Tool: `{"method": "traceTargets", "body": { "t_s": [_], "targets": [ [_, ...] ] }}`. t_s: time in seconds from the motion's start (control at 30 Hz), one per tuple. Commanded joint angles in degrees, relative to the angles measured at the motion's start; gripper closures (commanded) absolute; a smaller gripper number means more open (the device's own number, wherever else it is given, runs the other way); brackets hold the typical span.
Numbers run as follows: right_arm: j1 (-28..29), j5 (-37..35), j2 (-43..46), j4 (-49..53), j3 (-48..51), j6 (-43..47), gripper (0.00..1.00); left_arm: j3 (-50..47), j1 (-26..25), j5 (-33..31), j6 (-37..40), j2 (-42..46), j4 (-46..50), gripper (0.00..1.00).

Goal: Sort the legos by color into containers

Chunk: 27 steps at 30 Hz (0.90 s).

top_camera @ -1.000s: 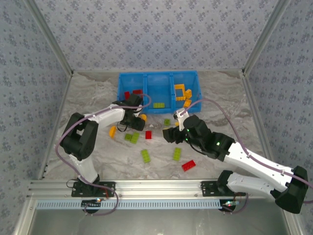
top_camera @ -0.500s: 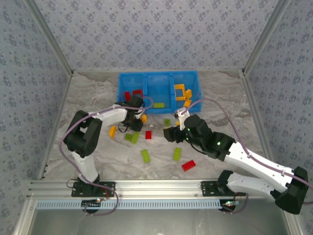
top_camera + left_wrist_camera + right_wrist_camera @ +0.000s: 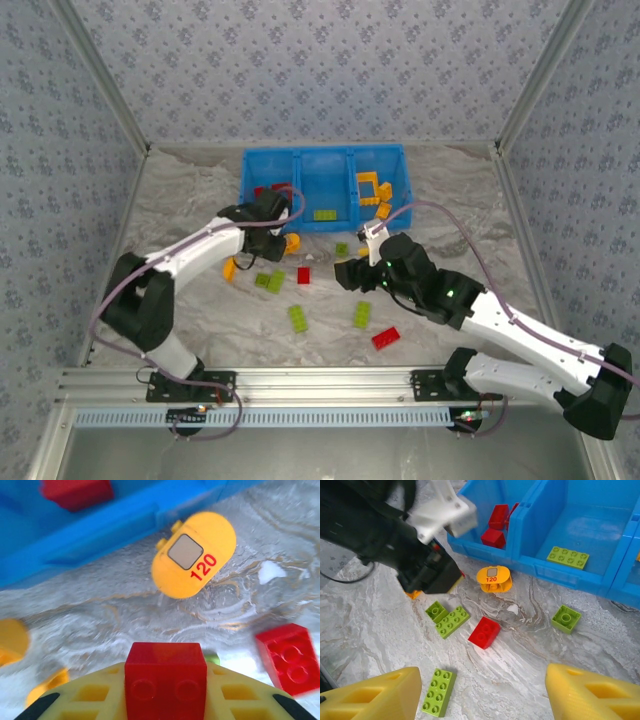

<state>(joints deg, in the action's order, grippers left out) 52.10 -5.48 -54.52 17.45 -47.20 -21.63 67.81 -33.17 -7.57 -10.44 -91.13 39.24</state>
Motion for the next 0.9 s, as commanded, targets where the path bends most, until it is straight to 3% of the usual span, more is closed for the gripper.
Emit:
{"method": "traceTargets", "body": {
  "t_s": [0.0, 0.4, 0.7, 0.87],
  "targets": [
    [-0.2, 1.8, -0.5, -1.3, -2.7, -0.9, 0.31, 7.7, 1.9, -1.7, -2.4, 1.0, 6.2, 0.7],
    [-0.6, -2.4, -10.7, -2.6, -11.9, -3.1, 0.32, 34.8, 11.5, 2.7, -2.7, -19.6, 10.8, 0.7],
    [-0.9, -2.3, -11.7, -2.1, -11.4, -4.3, 0.32, 37.4, 14.5, 15.6, -10.5, -27.3, 5.9, 0.71],
    [-1.5, -2.5, -11.9, -1.6, -10.5, -5.1, 0.32, 35.5, 14.5, 17.4, -12.8, -29.0, 4.0, 0.69]
  ]
}}
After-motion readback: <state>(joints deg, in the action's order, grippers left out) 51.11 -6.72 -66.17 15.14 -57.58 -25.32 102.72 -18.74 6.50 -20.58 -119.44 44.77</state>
